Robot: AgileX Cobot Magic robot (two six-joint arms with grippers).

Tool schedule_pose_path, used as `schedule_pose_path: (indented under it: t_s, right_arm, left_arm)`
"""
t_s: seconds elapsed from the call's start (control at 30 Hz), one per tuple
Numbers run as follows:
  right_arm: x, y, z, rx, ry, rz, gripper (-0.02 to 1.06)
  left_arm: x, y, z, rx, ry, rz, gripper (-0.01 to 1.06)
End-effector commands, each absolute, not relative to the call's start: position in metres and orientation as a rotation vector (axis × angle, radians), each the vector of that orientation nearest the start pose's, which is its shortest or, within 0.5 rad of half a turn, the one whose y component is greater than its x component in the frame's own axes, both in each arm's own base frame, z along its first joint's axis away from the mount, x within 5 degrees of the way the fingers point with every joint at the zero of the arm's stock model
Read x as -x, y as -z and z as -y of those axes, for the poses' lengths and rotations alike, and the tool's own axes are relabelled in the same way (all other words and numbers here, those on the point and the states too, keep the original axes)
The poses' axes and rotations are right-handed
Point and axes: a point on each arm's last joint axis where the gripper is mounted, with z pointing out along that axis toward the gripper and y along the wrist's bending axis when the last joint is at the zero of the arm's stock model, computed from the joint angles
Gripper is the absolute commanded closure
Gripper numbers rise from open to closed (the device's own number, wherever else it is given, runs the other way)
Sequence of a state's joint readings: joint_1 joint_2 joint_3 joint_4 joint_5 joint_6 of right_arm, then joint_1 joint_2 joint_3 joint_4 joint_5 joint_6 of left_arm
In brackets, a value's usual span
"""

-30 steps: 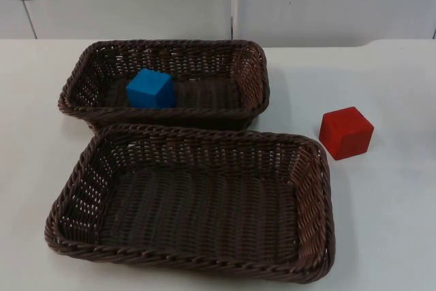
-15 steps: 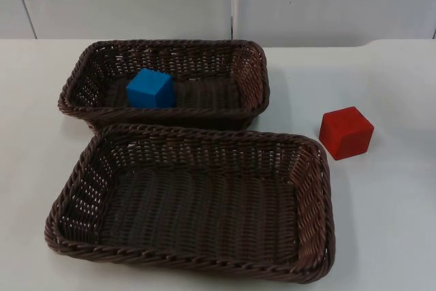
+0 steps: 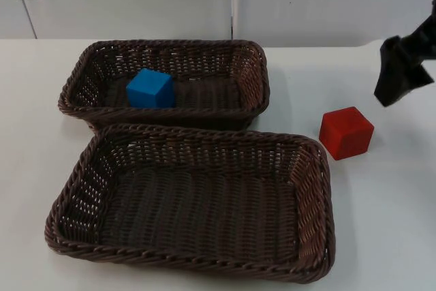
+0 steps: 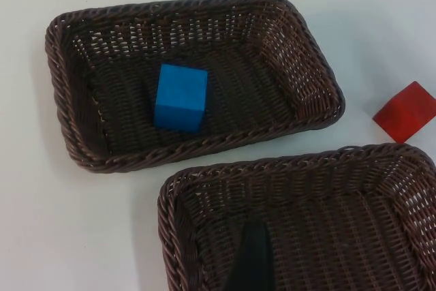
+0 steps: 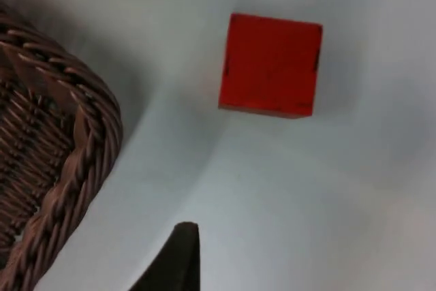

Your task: Pick up one cube with the left hand and place it into the upper basket. Pick up one cube with the right hand and place it into the lower basket.

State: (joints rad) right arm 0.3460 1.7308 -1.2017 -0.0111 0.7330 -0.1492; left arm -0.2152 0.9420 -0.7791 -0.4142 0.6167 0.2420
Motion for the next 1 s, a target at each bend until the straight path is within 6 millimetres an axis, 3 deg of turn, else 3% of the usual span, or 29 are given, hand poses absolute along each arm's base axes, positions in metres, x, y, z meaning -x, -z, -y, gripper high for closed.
schedule_pose_path:
  t_s: [0.0,0.33,0.53,0.7,0.97]
  right_arm:
    - [-0.336,-0.222,-0.123,0.678,-0.057,-2.648,-0.01]
    - [-0.349,-0.212,-0.137,0.682,-0.079,-2.593,-0.01]
    - [-0.369,-0.201,-0.145,0.633,-0.085,-2.606,-0.01]
    - [-0.389,-0.181,-0.152,0.631,-0.083,-2.629,-0.01]
    - [-0.403,-0.149,-0.158,0.635,-0.078,-2.670,-0.01]
  left_arm:
    - [-0.177,-0.324,0.062,-0.248,0.454,-2.214,0.36]
    - [-0.177,-0.324,0.062,-0.242,0.465,-2.213,0.36]
    - [-0.177,-0.324,0.062,-0.243,0.464,-2.215,0.36]
    - [-0.177,-0.324,0.062,-0.243,0.464,-2.215,0.36]
    - [-0.177,-0.324,0.062,-0.243,0.464,-2.215,0.36]
